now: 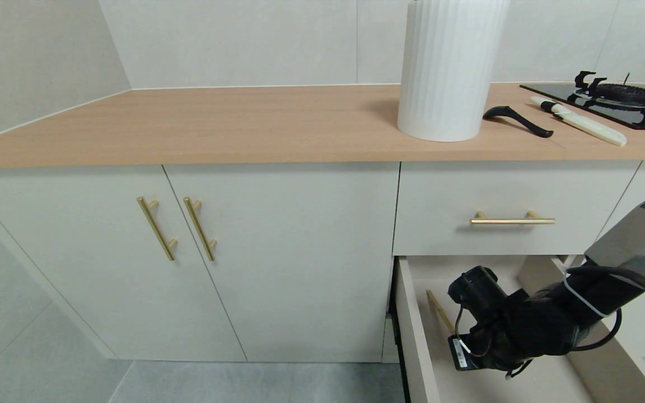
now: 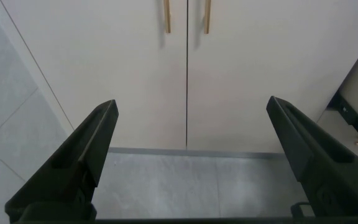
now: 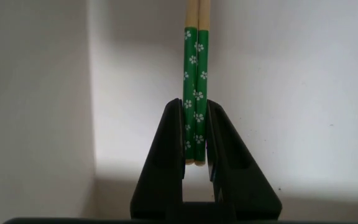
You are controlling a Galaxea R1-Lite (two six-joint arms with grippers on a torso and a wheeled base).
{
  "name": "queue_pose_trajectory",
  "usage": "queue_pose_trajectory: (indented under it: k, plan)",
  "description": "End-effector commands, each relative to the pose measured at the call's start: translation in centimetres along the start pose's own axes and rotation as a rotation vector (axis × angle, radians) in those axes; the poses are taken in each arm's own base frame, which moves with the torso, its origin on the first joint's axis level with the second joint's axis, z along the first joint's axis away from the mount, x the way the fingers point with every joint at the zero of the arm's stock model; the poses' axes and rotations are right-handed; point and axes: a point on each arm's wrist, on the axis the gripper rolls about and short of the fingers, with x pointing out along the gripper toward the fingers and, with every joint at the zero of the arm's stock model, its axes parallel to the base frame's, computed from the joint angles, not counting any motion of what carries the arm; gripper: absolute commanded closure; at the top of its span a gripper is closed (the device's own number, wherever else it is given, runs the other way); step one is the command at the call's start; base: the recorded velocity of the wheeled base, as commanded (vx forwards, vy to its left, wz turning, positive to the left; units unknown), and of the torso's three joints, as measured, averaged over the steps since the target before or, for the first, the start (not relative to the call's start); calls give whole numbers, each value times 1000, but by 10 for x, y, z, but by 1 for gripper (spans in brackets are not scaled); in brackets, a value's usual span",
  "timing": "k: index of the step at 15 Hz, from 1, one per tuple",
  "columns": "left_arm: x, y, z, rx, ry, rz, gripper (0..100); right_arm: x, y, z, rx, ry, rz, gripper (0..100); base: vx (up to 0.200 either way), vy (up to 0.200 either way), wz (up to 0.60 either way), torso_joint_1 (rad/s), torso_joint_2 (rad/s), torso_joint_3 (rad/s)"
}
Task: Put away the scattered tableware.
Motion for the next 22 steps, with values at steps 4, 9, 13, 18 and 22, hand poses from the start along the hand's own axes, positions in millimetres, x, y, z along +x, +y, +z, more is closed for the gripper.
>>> queue_pose_trajectory:
  k: [4, 9, 13, 18, 22]
  plan:
    - [0, 0, 0, 0, 0, 1, 0, 33, 2, -7, -1, 12, -25, 100, 0, 0, 0, 0, 0, 0]
    - [0, 0, 0, 0, 0, 1, 0, 36, 1, -6, 7, -3, -40, 100, 0, 0, 0, 0, 0, 0]
    - [0, 0, 0, 0, 0, 1, 0, 37, 1, -5, 11, -12, -39, 0, 0, 0, 0, 0, 0, 0]
    - [0, 0, 0, 0, 0, 1, 0, 14, -3, -4, 13, -45, -25, 0, 0, 0, 0, 0, 0, 0]
    - [0, 0, 0, 0, 0, 1, 0, -78, -31, 8, 8, -276, 20, 0, 0, 0, 0, 0, 0, 0]
